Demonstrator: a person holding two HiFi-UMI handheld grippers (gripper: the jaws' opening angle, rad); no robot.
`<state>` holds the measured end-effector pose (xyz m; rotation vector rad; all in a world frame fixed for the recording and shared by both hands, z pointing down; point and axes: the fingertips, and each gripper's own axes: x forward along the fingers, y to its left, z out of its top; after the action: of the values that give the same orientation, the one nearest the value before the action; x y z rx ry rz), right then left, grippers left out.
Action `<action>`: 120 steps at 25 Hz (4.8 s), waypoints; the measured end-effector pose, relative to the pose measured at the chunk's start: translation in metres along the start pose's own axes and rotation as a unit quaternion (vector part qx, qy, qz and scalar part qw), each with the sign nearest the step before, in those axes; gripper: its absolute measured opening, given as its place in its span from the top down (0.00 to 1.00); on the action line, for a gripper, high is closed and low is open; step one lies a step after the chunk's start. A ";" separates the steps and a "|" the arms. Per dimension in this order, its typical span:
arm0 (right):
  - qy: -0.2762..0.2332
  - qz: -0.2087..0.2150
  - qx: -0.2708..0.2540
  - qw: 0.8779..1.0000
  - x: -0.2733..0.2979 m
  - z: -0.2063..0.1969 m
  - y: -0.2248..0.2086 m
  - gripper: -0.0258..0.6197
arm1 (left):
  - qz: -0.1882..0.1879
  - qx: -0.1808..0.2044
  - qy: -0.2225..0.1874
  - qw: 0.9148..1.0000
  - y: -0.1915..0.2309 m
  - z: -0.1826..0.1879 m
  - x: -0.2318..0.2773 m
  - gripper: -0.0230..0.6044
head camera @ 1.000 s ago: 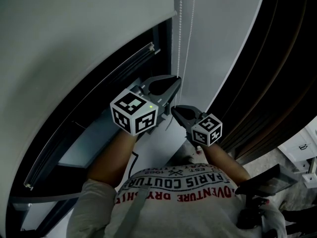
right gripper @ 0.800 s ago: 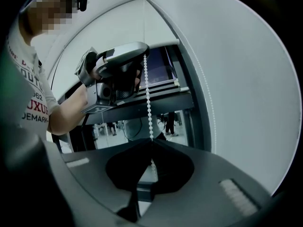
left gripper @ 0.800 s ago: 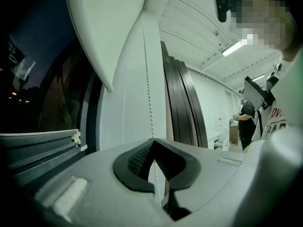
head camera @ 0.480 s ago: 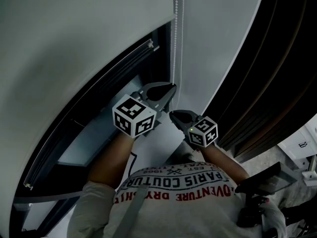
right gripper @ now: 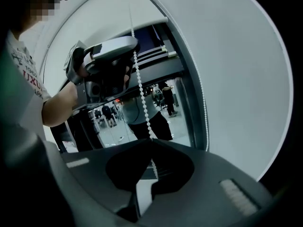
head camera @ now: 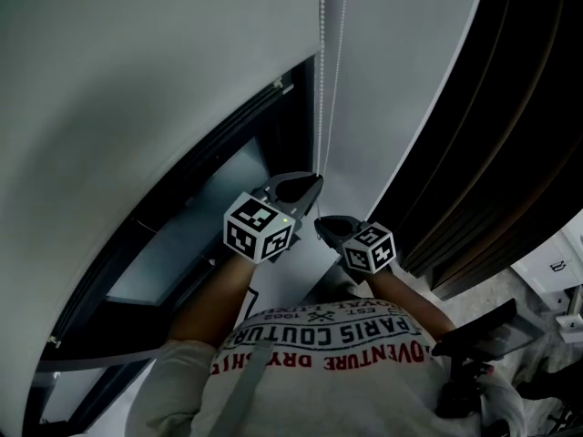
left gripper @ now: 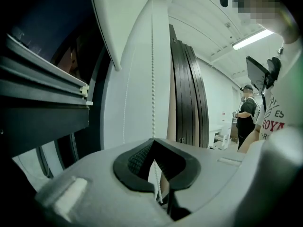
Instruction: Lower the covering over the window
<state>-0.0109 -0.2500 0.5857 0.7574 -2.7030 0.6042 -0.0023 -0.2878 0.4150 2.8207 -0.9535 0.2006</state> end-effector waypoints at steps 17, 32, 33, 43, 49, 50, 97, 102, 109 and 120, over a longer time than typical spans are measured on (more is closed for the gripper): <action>0.131 0.016 -0.047 0.990 -0.011 -0.063 0.002 0.64 | 0.017 -0.027 0.046 0.998 -0.003 -0.081 0.000 0.95; -0.156 0.050 -0.118 0.979 -0.090 0.208 0.063 0.68 | 0.015 -0.020 0.047 0.999 -0.025 -0.069 -0.008 0.95; -0.168 0.055 -0.118 0.977 -0.093 0.219 0.067 0.72 | 0.014 -0.021 0.047 0.999 -0.026 -0.069 -0.008 0.95; -0.187 0.042 -0.124 0.974 -0.092 0.245 0.072 0.94 | 0.005 -0.021 0.050 0.999 -0.033 -0.074 -0.002 0.95; -0.199 0.019 -0.132 0.971 -0.095 0.241 0.064 0.95 | 0.000 -0.020 0.053 0.998 -0.034 -0.078 0.003 0.95; -0.194 0.016 -0.135 0.971 -0.093 0.238 0.064 0.95 | -0.001 -0.019 0.059 0.998 -0.034 -0.081 0.004 0.95; 0.032 -0.048 -0.047 0.997 -0.024 0.025 -0.001 0.92 | 0.060 -0.047 0.209 0.975 -0.027 -0.255 -0.022 0.80; 0.042 -0.090 -0.062 0.993 -0.031 0.024 -0.014 0.64 | 0.080 -0.074 0.133 0.985 -0.016 -0.215 -0.019 0.72; 0.011 -0.080 -0.051 0.995 -0.041 0.041 -0.009 0.68 | 0.032 -0.122 0.041 0.991 -0.018 -0.155 -0.029 0.87; -0.029 0.001 -0.048 0.998 -0.215 -0.038 0.163 0.96 | 0.023 -0.104 -0.018 0.994 -0.252 -0.103 -0.104 0.96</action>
<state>0.0834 -0.0131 0.4894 0.7591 -2.7639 0.4569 0.0620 -0.0094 0.4712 2.6224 -0.9867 0.0512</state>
